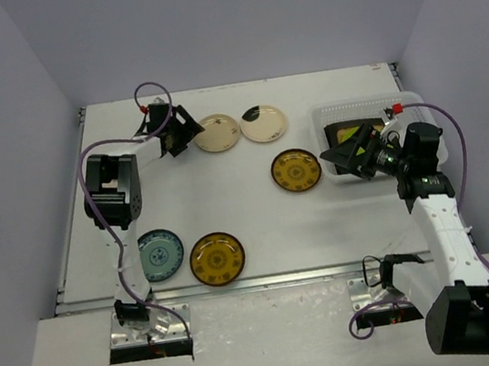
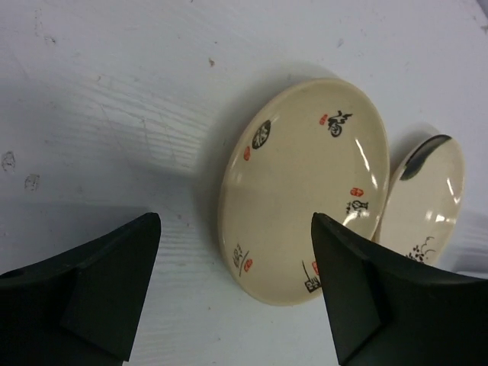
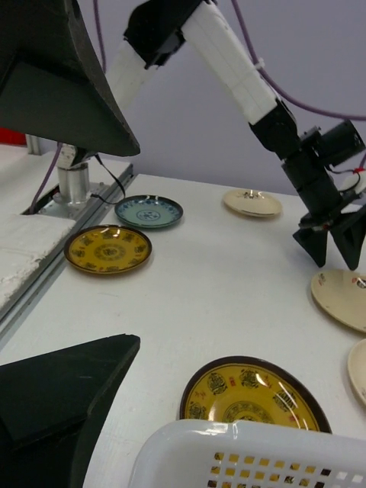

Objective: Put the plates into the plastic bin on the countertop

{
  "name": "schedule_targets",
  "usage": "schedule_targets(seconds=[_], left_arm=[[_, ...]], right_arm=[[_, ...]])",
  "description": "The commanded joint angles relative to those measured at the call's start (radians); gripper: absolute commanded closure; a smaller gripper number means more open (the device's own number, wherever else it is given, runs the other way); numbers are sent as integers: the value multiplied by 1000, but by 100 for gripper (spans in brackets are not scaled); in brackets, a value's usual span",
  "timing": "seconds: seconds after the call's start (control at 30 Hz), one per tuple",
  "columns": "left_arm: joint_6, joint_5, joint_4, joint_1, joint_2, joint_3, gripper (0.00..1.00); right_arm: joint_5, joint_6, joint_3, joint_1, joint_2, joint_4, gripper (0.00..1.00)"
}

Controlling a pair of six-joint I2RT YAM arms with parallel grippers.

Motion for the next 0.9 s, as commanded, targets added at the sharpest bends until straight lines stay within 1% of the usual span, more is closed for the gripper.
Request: schedule_targets(seconds=[0.0,0.07,0.2,0.33,0.37,0.4,0.43,0.5,0.57,0.67,0.77,0.8,0.87], left_arm=[[30,0,-63,0,99,87,31],[63,8,-116,-1,159,143,49],[101,17,-141,-1,195,172,61],[119,0,-161,0,199,176,78],[124,-6,-168,-1,197,176,84],[126,-19,-171,-1,182,166,95],[128,-26,-173,-1,164,162,100],[128,-68,-158,-3,65,67,100],[113,-107,-99,-6,-40,-31,100],[106,-113,-5,-17,-321,-278,100],[115,-82,54,-63,-541,-446,100],[116,-32,99,-83,-592,-489,100],[114,19,140,-119,-691,-570,100]], right_arm=[[-61,-4,-10,9,-36,85,1],[-77,14,-24,8,-45,111,1],[-83,12,-17,9,-51,114,1],[-94,24,-9,9,-56,123,1],[-96,28,-12,9,-56,125,1],[-98,31,-15,9,-56,125,1],[-100,32,-18,9,-56,125,1],[-112,34,-26,11,-52,160,1],[-123,33,-33,12,-41,181,1],[-134,32,-23,18,-1,197,1],[-126,21,10,68,83,205,1],[-105,0,27,108,128,200,1],[-83,-26,72,156,179,185,1]])
